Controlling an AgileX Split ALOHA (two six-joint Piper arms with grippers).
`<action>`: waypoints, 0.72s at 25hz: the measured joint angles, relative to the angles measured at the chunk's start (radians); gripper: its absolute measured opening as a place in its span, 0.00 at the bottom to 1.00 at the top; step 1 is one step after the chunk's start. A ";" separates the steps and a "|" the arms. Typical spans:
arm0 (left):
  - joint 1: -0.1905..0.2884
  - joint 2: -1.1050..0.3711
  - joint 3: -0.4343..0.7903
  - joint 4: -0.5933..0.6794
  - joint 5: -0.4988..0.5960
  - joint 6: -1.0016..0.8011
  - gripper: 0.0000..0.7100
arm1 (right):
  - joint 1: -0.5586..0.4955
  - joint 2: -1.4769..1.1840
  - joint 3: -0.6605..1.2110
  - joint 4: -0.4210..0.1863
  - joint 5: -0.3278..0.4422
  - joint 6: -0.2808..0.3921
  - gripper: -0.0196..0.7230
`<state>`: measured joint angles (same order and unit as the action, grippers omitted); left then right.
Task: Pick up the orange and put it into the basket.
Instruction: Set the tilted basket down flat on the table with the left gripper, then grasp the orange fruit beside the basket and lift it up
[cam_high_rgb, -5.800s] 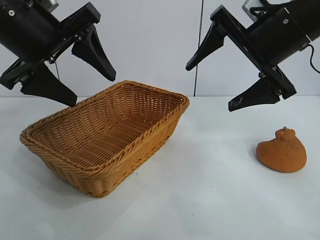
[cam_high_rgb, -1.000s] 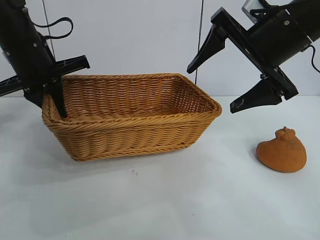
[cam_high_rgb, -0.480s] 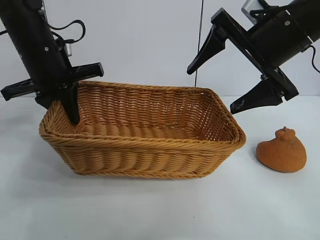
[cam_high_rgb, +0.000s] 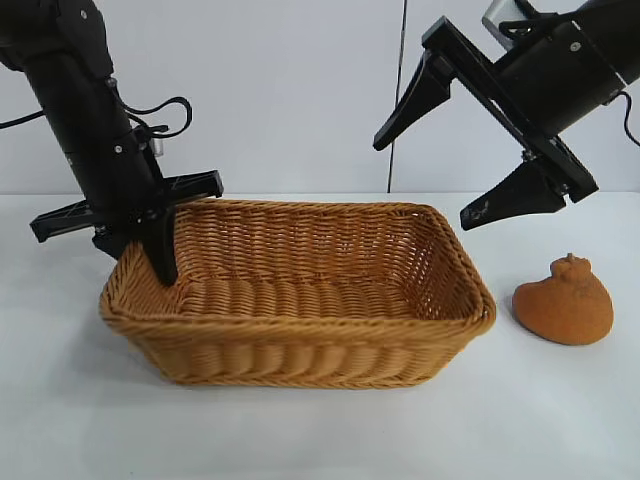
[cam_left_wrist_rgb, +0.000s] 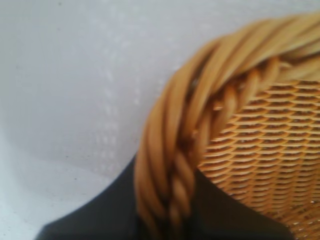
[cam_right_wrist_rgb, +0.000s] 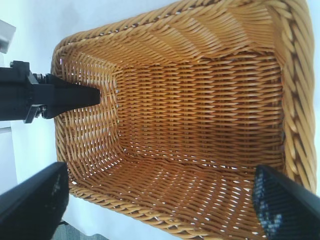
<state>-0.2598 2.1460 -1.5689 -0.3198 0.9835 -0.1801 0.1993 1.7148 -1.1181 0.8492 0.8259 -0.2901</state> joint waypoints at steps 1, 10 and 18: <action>0.000 -0.012 -0.005 0.006 0.007 0.000 0.75 | 0.000 0.000 0.000 0.000 0.000 0.000 0.95; 0.027 -0.177 -0.095 0.275 0.126 0.000 0.77 | 0.000 0.000 0.000 0.000 0.001 0.000 0.95; 0.163 -0.190 -0.124 0.346 0.224 0.089 0.77 | 0.000 0.000 0.000 -0.001 0.001 0.000 0.95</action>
<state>-0.0969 1.9556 -1.6930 0.0260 1.2080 -0.0915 0.1993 1.7148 -1.1181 0.8480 0.8267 -0.2901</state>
